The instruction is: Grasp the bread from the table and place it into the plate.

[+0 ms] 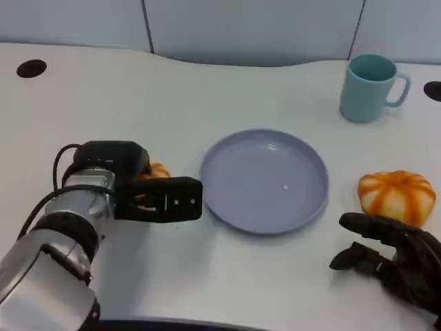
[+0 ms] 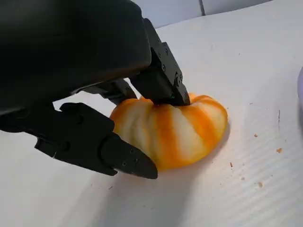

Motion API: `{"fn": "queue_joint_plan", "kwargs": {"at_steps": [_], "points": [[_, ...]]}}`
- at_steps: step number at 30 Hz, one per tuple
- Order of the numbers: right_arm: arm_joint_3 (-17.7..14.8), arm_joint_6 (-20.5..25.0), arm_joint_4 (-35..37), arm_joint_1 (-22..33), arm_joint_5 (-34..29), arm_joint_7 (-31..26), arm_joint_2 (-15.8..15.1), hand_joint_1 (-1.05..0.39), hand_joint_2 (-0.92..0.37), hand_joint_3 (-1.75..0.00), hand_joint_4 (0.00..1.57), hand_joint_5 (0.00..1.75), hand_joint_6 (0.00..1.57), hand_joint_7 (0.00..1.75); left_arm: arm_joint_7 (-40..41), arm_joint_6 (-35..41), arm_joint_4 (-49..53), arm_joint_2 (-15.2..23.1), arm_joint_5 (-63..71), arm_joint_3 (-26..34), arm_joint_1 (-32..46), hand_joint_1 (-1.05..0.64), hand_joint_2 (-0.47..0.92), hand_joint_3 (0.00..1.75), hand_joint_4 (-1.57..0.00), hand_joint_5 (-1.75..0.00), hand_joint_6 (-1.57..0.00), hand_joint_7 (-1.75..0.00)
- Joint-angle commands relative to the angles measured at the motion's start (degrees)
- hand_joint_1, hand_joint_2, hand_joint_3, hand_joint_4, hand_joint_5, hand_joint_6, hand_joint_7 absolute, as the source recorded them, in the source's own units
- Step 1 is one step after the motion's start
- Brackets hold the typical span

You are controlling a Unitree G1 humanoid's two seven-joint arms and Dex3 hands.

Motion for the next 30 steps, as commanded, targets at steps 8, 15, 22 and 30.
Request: {"fn": "queue_joint_plan", "kwargs": {"at_steps": [8, 15, 22, 30], "points": [[0.3, 0.3, -0.2, 1.9, -0.7, -1.1, -0.7, -0.44, -0.92, -0.08, 0.56, 1.12, 0.96, 0.0, 0.2, 3.0, 1.3, -0.4, 1.2, -1.6, 2.8, -0.31, 0.92, 0.15, -0.69, -1.18, -0.99, 0.0], [0.1, 0.7, -1.1, 2.3, -0.2, -1.4, -0.4, -0.42, -0.92, -0.08, 0.56, 1.12, 0.96, 0.01, 2.9, 1.2, 1.0, 0.3, -0.6, 0.2, 3.5, -0.29, 0.92, 0.35, -0.56, -1.09, -0.9, -0.01], [-0.1, 0.7, -0.7, 2.1, 0.0, -1.3, -0.3, -0.41, -0.92, -0.08, 0.57, 1.12, 0.96, 0.01, 6.0, -1.7, 0.5, 1.3, -2.1, 2.3, 3.2, -0.33, 0.92, 0.31, -0.64, -1.05, -0.93, -0.03], [-0.3, 0.7, -0.2, 1.8, 0.3, -1.0, -0.2, -0.42, -0.92, -0.08, 0.57, 1.12, 0.97, 0.01, 7.4, -6.9, -0.1, 3.9, -3.5, 4.5, 1.0, -0.32, 0.92, 0.31, -0.58, -1.46, -0.88, -0.51]]}}
